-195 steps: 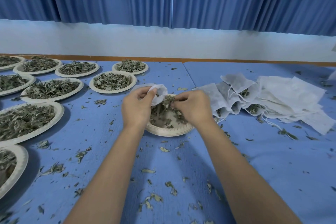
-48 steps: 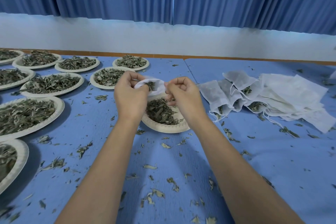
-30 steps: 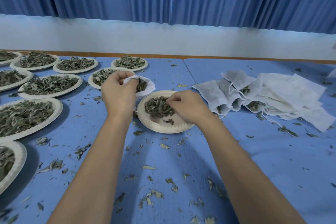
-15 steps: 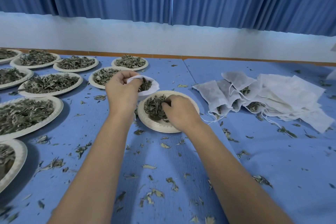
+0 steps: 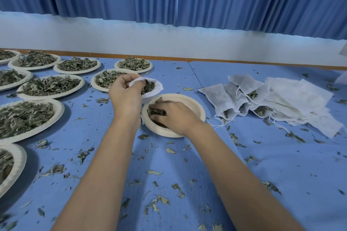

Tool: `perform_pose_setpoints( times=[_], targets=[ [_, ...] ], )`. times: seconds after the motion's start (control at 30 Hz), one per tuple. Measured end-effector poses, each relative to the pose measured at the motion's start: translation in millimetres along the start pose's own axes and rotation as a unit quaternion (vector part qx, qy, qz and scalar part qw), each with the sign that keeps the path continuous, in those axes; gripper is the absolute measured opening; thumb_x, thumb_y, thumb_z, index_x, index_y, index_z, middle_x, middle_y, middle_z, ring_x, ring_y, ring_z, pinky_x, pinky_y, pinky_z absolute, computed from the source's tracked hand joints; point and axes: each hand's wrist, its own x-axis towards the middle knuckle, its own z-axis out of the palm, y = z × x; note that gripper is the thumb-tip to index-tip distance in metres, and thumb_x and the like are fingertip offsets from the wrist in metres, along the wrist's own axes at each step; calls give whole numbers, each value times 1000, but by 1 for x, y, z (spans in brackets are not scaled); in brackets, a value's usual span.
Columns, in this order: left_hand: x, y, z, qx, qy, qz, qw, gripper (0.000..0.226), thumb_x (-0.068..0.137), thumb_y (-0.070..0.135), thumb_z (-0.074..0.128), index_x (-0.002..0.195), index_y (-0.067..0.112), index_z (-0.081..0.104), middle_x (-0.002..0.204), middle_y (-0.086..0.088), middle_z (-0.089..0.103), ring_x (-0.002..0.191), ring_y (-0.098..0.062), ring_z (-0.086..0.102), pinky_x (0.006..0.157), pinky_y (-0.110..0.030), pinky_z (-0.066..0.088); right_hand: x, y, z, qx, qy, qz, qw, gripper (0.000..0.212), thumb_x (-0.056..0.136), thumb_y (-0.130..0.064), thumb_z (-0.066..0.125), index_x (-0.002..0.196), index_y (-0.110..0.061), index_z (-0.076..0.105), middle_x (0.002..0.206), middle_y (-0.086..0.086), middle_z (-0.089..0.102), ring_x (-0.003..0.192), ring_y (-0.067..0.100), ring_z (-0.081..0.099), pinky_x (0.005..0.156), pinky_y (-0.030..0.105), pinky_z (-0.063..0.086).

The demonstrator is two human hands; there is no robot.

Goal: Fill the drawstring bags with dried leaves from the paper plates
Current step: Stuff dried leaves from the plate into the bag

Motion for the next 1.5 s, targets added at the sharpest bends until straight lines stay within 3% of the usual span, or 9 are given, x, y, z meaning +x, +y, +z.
perform_pose_setpoints(
  times=[0.2,0.3,0.47,0.6,0.8,0.93,1.13,1.3,1.5],
  targets=[
    [0,1,-3,-14,7,-14,1000,22,87,3,62,75,21,57,75,6,58,46,5,46,42,-10,34,-9,6,-14,-52,5,1,999,29,91,-18,56,115,-28,69,113,1,68,106,23,56,80,35,50],
    [-1,0,-2,-14,7,-17,1000,22,87,3,62,75,20,57,75,6,58,49,3,47,42,-10,34,-13,13,-20,-11,-9,12,1000,28,90,-22,59,115,-28,69,122,-7,65,116,16,53,91,30,45],
    [-4,1,2,-21,-1,-15,1000,23,87,1,61,75,20,56,73,6,57,44,7,48,42,-9,36,-11,15,-23,125,83,29,988,30,91,-27,53,119,-32,65,140,-8,51,128,13,45,90,24,35],
    [-5,0,2,-17,-1,-16,1000,22,87,1,61,76,19,56,76,5,57,57,-1,50,41,-10,35,-3,11,-14,7,-71,21,997,46,97,-45,40,140,-28,45,158,2,22,145,18,14,116,39,19],
    [-4,-1,1,-13,2,-23,1000,22,88,2,61,76,19,56,75,5,57,49,0,46,39,-11,34,-13,8,2,8,7,78,997,46,91,-45,55,124,-13,59,125,8,50,119,24,44,98,40,41],
    [-5,-1,2,-13,4,-24,1000,22,88,1,60,77,19,56,75,5,57,39,6,46,38,-11,34,-13,7,-6,11,20,73,997,41,89,-31,62,126,-12,59,127,8,56,114,24,51,91,34,45],
    [-5,-3,3,-13,0,-23,1000,23,87,2,61,75,21,56,74,7,56,55,-1,46,43,-10,35,-23,3,-17,7,-3,75,997,59,89,-50,55,137,-18,48,142,4,43,129,24,39,105,37,35],
    [-8,-7,7,1,-17,-13,1000,22,88,3,61,75,21,55,74,4,54,61,-7,47,50,-16,38,-29,1,-32,-115,-24,152,981,72,82,-70,48,141,-29,40,140,7,37,132,30,25,96,42,36],
    [-9,-10,9,5,-29,-3,1000,23,87,1,61,75,20,56,73,4,55,55,-4,46,46,-12,39,-26,-11,-26,-135,-49,138,980,73,84,-66,51,141,-22,39,142,10,33,130,29,31,100,37,33]
  ],
)
